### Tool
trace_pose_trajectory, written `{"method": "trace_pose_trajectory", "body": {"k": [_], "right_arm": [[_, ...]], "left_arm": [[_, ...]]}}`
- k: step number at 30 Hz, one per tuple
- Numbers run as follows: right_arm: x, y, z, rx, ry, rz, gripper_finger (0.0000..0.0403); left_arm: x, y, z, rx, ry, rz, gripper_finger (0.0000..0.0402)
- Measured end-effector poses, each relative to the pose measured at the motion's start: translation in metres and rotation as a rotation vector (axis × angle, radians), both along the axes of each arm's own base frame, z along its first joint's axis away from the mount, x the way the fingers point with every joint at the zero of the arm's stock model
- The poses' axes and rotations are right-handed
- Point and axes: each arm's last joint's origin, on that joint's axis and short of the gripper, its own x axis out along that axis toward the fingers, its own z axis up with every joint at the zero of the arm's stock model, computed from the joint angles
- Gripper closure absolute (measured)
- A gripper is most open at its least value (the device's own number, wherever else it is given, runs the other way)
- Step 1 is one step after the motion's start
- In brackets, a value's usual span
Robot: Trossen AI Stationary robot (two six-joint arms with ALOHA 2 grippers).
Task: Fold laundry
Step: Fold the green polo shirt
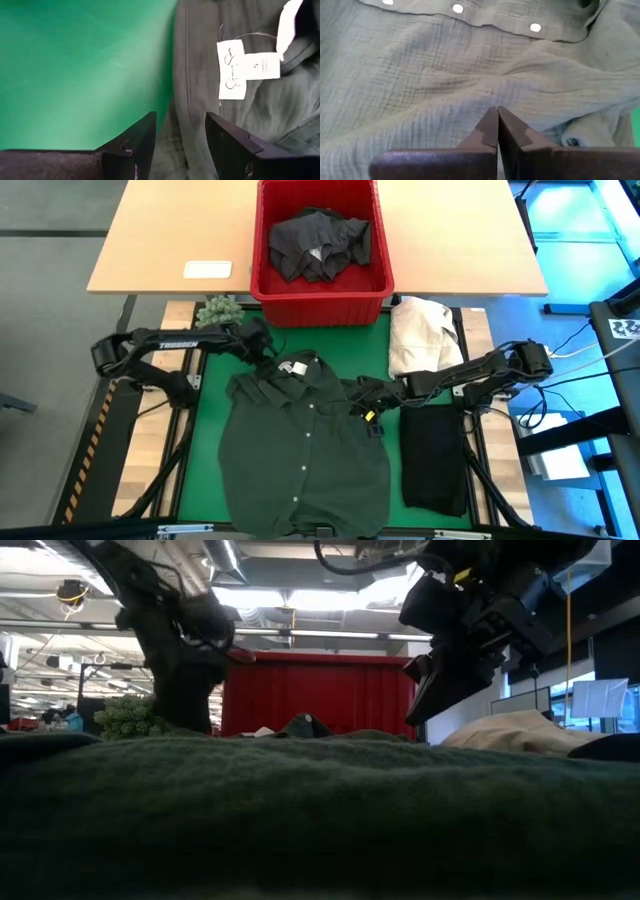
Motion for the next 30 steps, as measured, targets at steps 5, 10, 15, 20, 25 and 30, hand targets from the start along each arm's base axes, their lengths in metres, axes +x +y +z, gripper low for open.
{"method": "trace_pose_trajectory", "body": {"k": [5, 10, 15, 20, 25, 30], "right_arm": [[0.002, 0.0, 0.002, -0.025, -0.032, 0.012, 0.0403], [0.002, 0.0, 0.002, -0.027, -0.03, 0.015, 0.0403], [0.001, 0.0, 0.001, -0.028, -0.017, 0.015, 0.0403], [0.001, 0.0, 0.001, -0.029, -0.016, 0.015, 0.0403], [0.001, 0.0, 0.0, -0.029, -0.011, 0.015, 0.0403], [-0.001, -0.001, -0.001, -0.034, 0.011, 0.013, 0.0403]], "left_arm": [[0.01, 0.009, -0.018, -0.054, -0.028, -0.067, 0.0239], [0.019, 0.015, -0.026, 0.032, -0.019, -0.112, 0.0262], [0.03, 0.027, -0.009, 0.195, 0.001, -0.106, 0.0362], [0.044, 0.037, 0.013, 0.361, -0.009, -0.115, 0.0393], [0.052, 0.04, 0.026, 0.37, -0.074, -0.151, 0.0398], [0.051, 0.037, 0.026, 0.293, -0.083, -0.19, 0.0387]]}}
